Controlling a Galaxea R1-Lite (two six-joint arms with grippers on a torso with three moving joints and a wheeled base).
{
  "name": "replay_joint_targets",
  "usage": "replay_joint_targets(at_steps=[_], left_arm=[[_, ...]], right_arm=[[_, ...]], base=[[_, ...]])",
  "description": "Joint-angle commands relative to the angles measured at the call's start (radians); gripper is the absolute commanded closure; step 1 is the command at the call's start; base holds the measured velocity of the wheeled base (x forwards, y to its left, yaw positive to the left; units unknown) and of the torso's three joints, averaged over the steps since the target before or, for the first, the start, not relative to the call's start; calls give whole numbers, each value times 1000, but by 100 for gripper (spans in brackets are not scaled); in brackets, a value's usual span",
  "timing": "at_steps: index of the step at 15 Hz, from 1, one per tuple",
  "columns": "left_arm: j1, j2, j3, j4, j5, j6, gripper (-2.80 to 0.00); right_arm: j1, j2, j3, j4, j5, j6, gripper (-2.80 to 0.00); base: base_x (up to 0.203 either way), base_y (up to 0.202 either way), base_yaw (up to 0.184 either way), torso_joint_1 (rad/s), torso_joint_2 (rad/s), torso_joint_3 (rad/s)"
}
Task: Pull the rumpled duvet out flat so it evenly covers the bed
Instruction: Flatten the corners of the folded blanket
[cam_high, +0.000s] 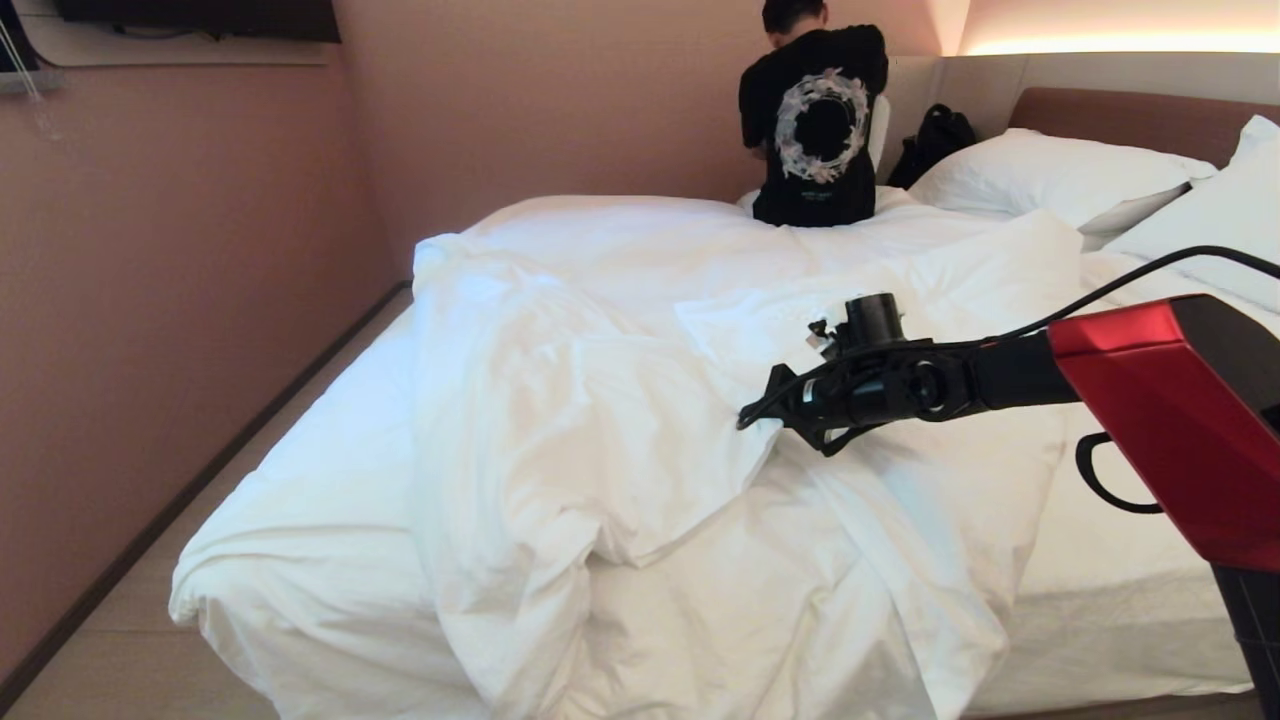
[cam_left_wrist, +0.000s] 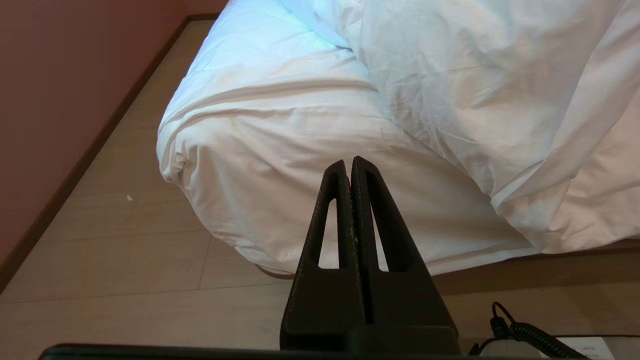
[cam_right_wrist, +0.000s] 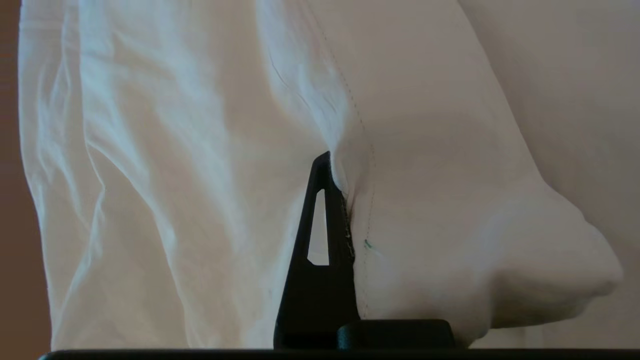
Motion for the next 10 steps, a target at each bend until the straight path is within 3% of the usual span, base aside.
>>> replay_joint_targets(at_steps=[1,4,10], left_arm=[[0,0,0,1,-1,0,0],[0,0,0,1,-1,0,0],[0,0,0,1,-1,0,0]], right_arm=[[5,-26,-4,1,3,13,0],[35,-58,-3,3,2,15,0],[226,-161,-9,3,-5,10,0]], base=[[0,0,0,0,0,0],[0,0,0,0,0,0],[0,0,0,0,0,0]])
